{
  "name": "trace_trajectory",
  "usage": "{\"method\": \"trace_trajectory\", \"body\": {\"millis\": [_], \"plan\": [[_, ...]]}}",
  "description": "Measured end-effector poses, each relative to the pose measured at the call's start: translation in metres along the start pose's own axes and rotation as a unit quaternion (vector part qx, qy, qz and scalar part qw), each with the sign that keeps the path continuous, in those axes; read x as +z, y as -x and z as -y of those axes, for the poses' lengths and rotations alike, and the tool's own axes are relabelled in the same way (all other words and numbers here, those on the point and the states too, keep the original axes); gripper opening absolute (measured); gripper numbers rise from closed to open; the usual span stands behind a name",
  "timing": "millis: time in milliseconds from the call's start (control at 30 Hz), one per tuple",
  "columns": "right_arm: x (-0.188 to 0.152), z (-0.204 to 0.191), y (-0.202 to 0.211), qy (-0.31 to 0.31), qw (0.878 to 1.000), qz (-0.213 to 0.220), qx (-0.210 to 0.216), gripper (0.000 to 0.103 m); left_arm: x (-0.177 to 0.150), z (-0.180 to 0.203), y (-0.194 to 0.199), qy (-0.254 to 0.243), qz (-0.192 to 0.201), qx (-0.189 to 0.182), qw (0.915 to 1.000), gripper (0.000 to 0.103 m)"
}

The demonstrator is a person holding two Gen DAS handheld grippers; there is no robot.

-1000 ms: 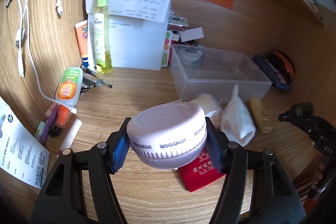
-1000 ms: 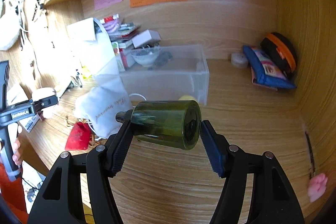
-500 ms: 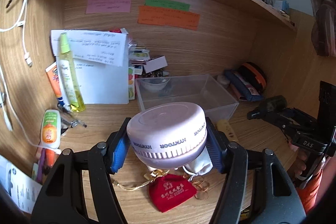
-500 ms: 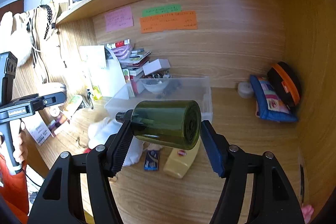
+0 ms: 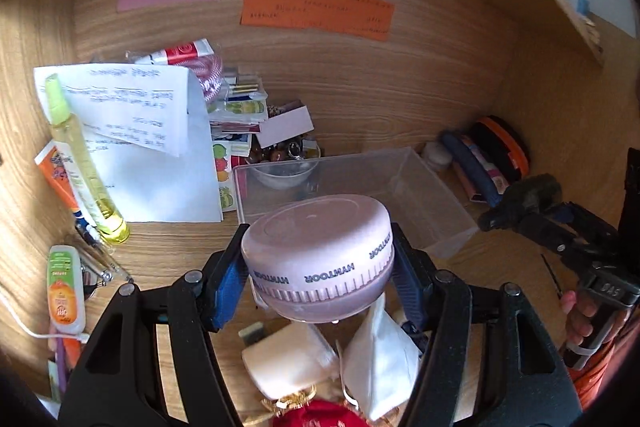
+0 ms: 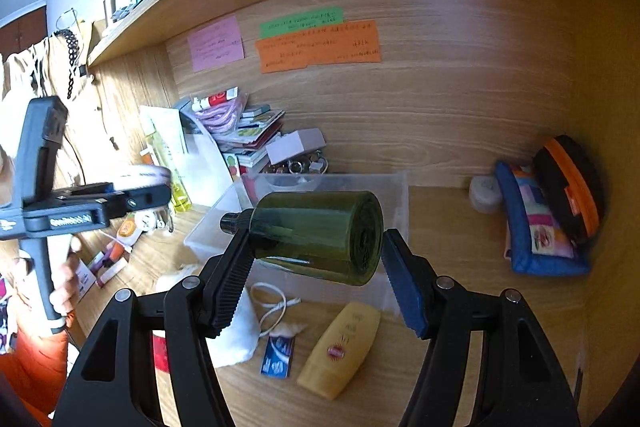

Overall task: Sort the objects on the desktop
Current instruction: 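Carry the pink container and green bottle with both tools over the clear box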

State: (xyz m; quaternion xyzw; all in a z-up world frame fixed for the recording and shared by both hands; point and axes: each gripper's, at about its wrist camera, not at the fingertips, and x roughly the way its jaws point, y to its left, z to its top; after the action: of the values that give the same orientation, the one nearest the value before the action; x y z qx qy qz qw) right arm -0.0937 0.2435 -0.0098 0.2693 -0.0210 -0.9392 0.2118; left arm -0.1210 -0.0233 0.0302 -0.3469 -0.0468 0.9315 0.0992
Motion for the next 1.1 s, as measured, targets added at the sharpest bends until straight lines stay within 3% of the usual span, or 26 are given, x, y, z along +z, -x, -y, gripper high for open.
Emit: {"method": "trace_trajectory", "body": {"millis": [267,500,700,1100], "plan": [[0.025,0.013,-0.031,0.002,1.000,-0.018,0.007,0.062,0.018,-0.010,-0.046,0.002,-0.045,0.004,0.9990,0.064],[0.036,0.027,-0.074,0.012,0.998,-0.060,0.010,0.062,0.025,-0.015,-0.081,0.005,-0.078,0.005,0.9969,0.064],[0.034,0.032,-0.115,0.024,0.993,-0.112,0.000,0.062,0.024,-0.015,-0.110,-0.009,-0.108,0.018,0.9939,0.064],[0.028,0.040,-0.162,0.046,0.984,-0.171,-0.012,0.062,0.026,-0.016,-0.151,-0.035,-0.158,0.032,0.9863,0.064]]}}
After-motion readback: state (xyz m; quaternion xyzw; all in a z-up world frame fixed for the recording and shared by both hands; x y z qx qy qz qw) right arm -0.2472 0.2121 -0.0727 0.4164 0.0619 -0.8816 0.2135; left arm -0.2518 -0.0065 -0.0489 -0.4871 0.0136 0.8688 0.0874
